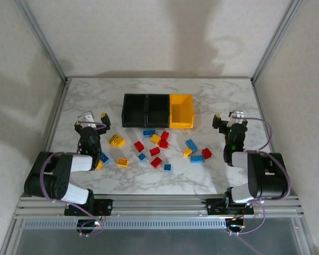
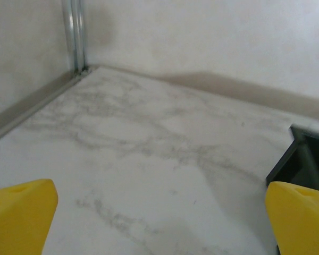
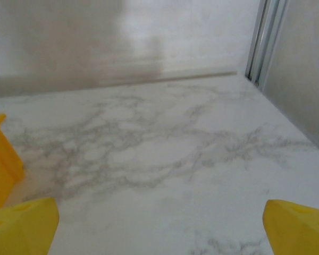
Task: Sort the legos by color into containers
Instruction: Pick up the lego from the middle-right of the table.
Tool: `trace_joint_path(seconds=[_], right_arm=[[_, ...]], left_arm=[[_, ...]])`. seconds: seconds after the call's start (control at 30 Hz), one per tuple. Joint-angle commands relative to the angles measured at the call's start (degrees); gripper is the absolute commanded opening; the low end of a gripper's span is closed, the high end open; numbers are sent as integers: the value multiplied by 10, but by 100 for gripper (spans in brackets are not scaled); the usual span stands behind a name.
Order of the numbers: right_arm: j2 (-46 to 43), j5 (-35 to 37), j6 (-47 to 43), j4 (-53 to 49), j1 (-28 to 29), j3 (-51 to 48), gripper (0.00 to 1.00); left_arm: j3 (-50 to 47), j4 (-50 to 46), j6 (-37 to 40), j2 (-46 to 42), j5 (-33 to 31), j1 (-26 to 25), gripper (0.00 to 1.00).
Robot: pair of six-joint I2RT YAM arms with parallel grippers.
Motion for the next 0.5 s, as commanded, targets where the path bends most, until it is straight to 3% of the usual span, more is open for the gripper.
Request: trace_joint_path(seconds=[0.0, 0.13, 0.2, 0.23, 0.33, 0.47], right_arm=[[-67, 5, 27, -64, -1, 34, 99], [-141, -43, 81, -142, -3, 77, 99], [-171, -33, 191, -241, -7, 115, 99], [-172, -32, 235, -291, -10, 136, 99], [-141, -162, 215, -387, -15, 201, 99], [-180, -253, 280, -397, -15, 180, 99]], left_arm=[[16, -71, -3, -58, -17, 0, 99], [86, -212, -92, -123, -39, 6, 99], [151, -346, -195, -136, -26, 20, 100], [175, -381, -213, -133, 22, 31, 99], [205, -430, -262, -128, 129, 37, 100], [188, -457, -300, -150, 219, 13, 100]])
